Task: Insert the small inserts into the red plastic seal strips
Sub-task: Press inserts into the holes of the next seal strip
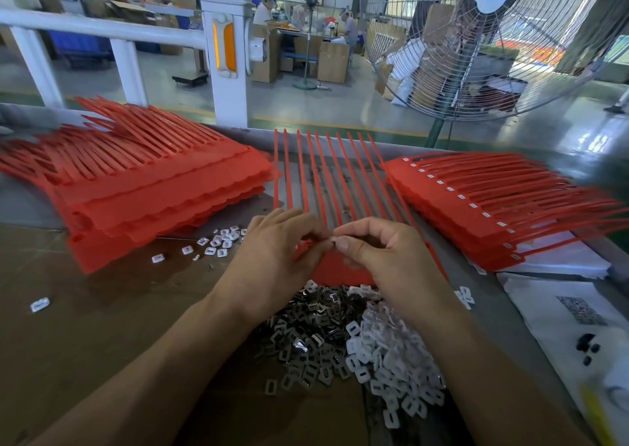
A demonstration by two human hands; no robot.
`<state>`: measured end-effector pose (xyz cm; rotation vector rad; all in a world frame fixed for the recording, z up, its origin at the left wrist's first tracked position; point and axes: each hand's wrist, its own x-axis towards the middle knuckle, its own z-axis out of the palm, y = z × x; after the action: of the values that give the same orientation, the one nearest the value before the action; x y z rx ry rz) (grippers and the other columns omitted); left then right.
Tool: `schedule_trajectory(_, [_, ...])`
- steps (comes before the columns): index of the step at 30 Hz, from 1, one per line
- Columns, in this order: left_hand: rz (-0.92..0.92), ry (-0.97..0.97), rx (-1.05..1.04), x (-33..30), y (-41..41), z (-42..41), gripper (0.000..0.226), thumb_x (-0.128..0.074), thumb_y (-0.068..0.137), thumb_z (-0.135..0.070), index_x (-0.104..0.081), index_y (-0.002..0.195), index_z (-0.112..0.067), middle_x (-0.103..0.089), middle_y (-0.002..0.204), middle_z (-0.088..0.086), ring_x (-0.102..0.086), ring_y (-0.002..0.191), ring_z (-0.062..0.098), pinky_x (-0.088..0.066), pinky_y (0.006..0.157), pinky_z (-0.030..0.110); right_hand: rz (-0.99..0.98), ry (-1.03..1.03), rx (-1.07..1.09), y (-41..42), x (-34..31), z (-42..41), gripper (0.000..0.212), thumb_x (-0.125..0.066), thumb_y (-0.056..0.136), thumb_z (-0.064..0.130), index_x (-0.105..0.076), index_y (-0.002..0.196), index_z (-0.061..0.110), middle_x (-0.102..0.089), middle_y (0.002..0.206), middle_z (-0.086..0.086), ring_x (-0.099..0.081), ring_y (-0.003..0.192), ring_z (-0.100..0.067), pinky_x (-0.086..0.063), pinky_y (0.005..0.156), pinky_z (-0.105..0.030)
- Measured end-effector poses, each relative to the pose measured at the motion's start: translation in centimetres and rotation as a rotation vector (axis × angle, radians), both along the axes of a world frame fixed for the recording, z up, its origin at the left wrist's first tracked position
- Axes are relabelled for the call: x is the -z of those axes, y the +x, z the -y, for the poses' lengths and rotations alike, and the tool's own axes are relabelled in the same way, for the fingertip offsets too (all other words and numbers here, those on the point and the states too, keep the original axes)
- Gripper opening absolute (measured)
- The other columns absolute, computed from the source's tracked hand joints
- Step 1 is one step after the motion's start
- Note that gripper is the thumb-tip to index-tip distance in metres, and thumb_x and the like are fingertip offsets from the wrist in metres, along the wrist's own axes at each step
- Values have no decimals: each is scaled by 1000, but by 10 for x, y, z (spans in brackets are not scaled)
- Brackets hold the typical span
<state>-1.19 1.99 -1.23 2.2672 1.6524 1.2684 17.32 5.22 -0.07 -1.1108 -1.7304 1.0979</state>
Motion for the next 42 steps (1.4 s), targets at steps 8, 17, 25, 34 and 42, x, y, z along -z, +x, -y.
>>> schedule_trajectory(8, [74, -13, 4, 0, 4, 1, 9, -69, 90, -40, -65, 92, -32, -63, 86, -20, -58, 89, 4, -45, 87, 37, -22, -30, -7, -1, 0, 1, 9, -70, 98, 31, -78, 94, 29, -78, 86, 7, -71, 78, -2, -55, 72, -19])
schedule_trajectory(17, [-102, 110, -39, -3, 4, 2, 17, -74, 89, -31, -65, 103, -28, -63, 98, -15, -59, 97, 10, -40, 89, 36, -87, -113, -6, -3, 2, -3, 15, -68, 100, 30, -79, 90, 34, -76, 77, 7, -68, 71, -4, -57, 76, -29])
schedule_trajectory(25, [-62, -4, -166, 3, -3, -1, 13, -68, 92, -37, -66, 103, -33, -60, 103, -19, -52, 106, 8, -34, 97, 35, 51, 17, 84, -1, 0, 0, 17, -65, 100, 36, -77, 89, 30, -77, 86, 15, -69, 78, 1, -50, 76, -22])
schedule_trajectory(34, [-70, -196, -280, 14, -9, -16, 9, -67, 92, -44, -67, 99, -38, -57, 112, -18, -44, 117, 11, -20, 96, 29, 131, 47, 115, 5, 2, -4, 15, -65, 99, 36, -76, 89, 32, -75, 83, 22, -69, 74, -17, -50, 56, -11])
schedule_trajectory(42, [-146, -229, -293, 16, -7, -20, 14, -64, 93, -47, -68, 105, -39, -58, 118, -17, -42, 120, 12, -20, 100, 32, 195, 65, 130, 7, 3, -4, 16, -64, 99, 41, -75, 88, 35, -75, 84, 23, -70, 75, -9, -50, 58, -17])
